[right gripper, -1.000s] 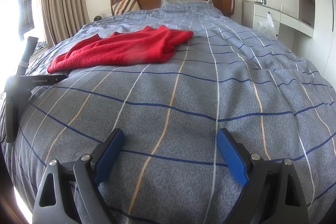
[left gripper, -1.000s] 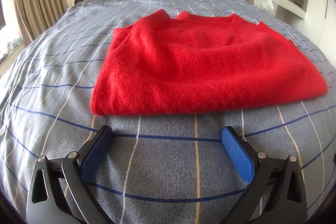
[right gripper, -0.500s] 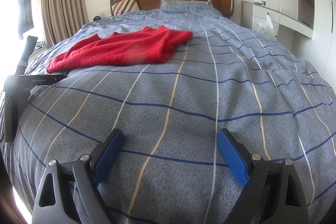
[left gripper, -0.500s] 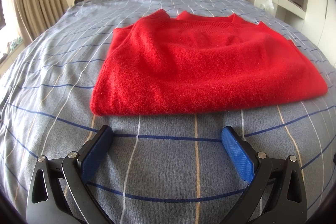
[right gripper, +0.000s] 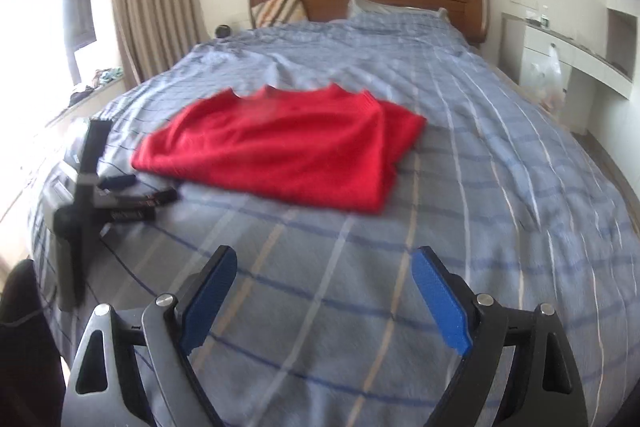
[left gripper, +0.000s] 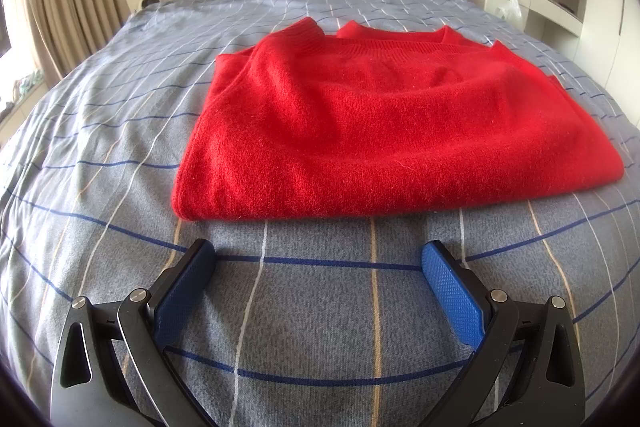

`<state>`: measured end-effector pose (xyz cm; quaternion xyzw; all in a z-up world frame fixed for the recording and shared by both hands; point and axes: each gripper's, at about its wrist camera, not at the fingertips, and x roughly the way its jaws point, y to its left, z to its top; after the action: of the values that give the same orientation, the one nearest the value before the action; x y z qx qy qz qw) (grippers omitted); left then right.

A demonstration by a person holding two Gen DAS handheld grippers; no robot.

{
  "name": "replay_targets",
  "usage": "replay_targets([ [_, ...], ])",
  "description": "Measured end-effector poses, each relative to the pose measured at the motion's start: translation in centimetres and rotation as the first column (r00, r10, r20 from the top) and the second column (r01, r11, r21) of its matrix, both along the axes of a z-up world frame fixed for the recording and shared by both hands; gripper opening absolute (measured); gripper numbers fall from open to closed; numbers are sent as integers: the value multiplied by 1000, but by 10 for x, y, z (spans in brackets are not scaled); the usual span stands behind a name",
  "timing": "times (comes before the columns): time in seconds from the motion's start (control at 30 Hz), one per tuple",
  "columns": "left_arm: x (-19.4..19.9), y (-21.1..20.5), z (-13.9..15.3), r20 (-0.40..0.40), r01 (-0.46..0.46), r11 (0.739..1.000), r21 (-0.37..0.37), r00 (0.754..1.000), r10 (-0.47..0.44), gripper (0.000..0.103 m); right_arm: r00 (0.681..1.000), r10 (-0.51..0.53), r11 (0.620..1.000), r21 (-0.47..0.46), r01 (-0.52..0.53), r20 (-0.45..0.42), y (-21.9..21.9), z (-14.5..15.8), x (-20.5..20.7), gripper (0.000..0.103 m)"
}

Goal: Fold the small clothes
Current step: 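Grasp a side edge of the folded sweater with the right tool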

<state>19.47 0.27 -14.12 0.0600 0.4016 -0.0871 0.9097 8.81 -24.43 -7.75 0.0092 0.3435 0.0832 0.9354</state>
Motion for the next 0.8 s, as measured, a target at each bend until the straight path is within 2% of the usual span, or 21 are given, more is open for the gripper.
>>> replay_targets([
  [0.1,0,0,0,0,0,1000,0,1000,0,103,986,167,986,-7,-167,-13,29,35,77,88],
  [0.17,0,0,0,0,0,1000,0,1000,0,103,964,257,966,-1,-258,-75,51,45,139,75],
  [0.23,0,0,0,0,0,1000,0,1000,0,103,929,331,939,-36,-341,-165,77,41,198,59],
  [0.3,0,0,0,0,0,1000,0,1000,0,103,894,377,910,-86,-406,-241,101,28,242,56],
  [0.33,0,0,0,0,0,1000,0,1000,0,103,877,395,892,-113,-438,-274,112,19,259,49],
  [0.37,0,0,0,0,0,1000,0,1000,0,103,859,414,872,-137,-469,-301,122,11,272,44],
  [0.43,0,0,0,0,0,1000,0,1000,0,103,827,437,849,-140,-509,-354,135,-4,292,43],
  [0.63,0,0,0,0,0,1000,0,1000,0,103,777,435,837,-113,-535,-455,146,-42,325,43],
  [0.7,0,0,0,0,0,1000,0,1000,0,103,755,440,830,-99,-548,-486,145,-48,327,31],
  [0.73,0,0,0,0,0,1000,0,1000,0,103,754,442,828,-103,-552,-486,145,-47,326,7],
  [0.8,0,0,0,0,0,1000,0,1000,0,103,774,438,827,-134,-547,-458,144,-40,325,4],
])
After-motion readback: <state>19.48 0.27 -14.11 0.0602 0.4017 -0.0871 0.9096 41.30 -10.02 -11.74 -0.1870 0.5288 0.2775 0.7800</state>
